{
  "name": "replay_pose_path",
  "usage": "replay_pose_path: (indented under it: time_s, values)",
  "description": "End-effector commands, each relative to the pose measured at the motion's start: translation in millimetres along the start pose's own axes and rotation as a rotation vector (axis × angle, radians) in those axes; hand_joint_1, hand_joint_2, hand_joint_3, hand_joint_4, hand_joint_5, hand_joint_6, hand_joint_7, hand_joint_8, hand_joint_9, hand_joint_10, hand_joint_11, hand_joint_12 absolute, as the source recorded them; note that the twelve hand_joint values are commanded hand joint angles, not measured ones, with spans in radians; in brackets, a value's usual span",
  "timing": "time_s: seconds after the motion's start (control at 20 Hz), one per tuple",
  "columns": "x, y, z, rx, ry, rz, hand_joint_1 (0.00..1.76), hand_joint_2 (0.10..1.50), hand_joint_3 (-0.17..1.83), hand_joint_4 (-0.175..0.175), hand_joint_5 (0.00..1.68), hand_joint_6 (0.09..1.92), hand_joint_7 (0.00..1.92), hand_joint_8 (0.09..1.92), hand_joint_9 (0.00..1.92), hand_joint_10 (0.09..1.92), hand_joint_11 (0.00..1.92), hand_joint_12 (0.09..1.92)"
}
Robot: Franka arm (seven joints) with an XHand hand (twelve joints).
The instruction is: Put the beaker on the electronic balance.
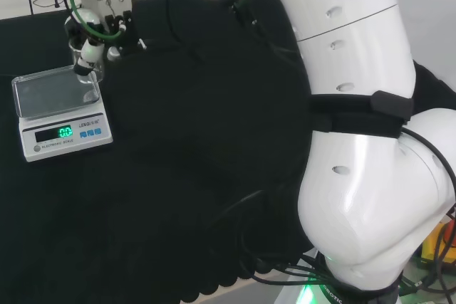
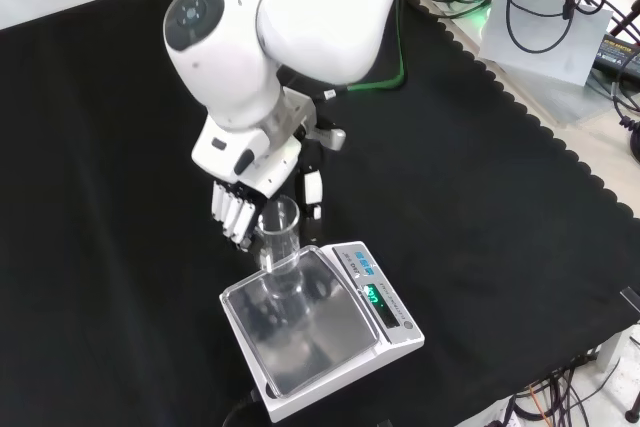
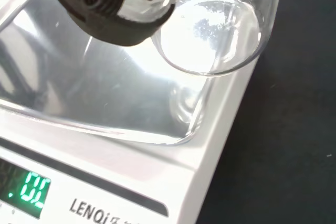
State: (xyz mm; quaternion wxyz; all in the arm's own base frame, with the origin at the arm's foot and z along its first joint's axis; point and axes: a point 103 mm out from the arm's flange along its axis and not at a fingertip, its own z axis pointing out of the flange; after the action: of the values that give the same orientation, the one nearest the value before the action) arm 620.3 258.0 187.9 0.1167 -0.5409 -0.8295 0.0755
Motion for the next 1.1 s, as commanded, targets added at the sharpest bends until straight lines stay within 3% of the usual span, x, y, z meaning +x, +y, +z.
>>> replay_pose_path:
  time_s: [0.05,0.85,1.1]
  values:
    - [16,7,16,0.034,-0.002,-0.023,1.05,1.12,0.27,-0.118,0.73,1.43,0.61,1.4,0.82,1.26,0.81,1.25]
    - [46,14,21,0.047,-0.006,-0.082,1.06,1.09,0.32,-0.123,0.74,1.42,0.61,1.4,0.83,1.27,0.81,1.25]
    - [48,20,27,0.068,-0.013,-0.071,1.06,1.09,0.32,-0.124,0.74,1.42,0.61,1.4,0.83,1.27,0.81,1.25]
